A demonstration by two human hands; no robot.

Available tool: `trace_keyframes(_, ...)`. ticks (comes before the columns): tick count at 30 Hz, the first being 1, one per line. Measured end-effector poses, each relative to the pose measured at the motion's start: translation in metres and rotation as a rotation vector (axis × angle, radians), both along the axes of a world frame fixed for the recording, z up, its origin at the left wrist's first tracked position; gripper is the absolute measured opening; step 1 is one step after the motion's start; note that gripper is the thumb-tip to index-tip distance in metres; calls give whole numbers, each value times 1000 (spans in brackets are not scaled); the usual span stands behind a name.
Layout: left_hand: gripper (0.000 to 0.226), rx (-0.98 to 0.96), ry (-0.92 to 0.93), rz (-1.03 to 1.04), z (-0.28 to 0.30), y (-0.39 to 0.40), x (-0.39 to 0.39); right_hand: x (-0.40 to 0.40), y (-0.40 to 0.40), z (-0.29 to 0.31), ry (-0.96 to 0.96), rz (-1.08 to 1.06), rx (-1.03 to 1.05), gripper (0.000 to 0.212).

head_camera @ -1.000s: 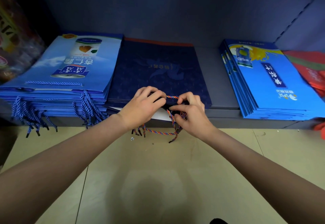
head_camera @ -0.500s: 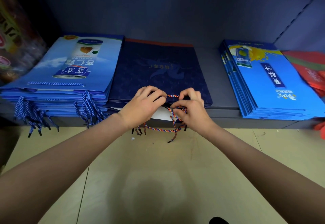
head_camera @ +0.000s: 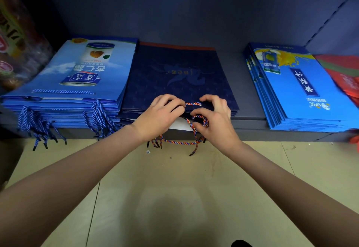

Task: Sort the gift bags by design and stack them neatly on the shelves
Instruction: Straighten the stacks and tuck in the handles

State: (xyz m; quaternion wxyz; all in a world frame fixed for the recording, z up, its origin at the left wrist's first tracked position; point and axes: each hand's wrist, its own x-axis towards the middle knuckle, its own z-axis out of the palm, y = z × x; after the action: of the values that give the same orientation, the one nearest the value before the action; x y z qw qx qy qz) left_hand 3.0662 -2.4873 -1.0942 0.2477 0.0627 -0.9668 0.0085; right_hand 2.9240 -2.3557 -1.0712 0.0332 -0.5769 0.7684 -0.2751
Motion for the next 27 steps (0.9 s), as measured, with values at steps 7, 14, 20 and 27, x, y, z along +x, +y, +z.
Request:
trace_keyframes(7,57,1,11,-8,2,1,0,9,-5,-7,-151,-147,-45,17)
trace_keyframes(14,56,-10,-8,-3,-1,-1,0,6,-4,-6,-84,-101,32,19)
trace_keyframes(20,44,50,2,-46,5,-5,0,-11,-2,-1,178,167,-31,26)
trace_keyframes(27,15,171,-24,-65,24,-12,1,-24,-6,26,399,376,-73,44)
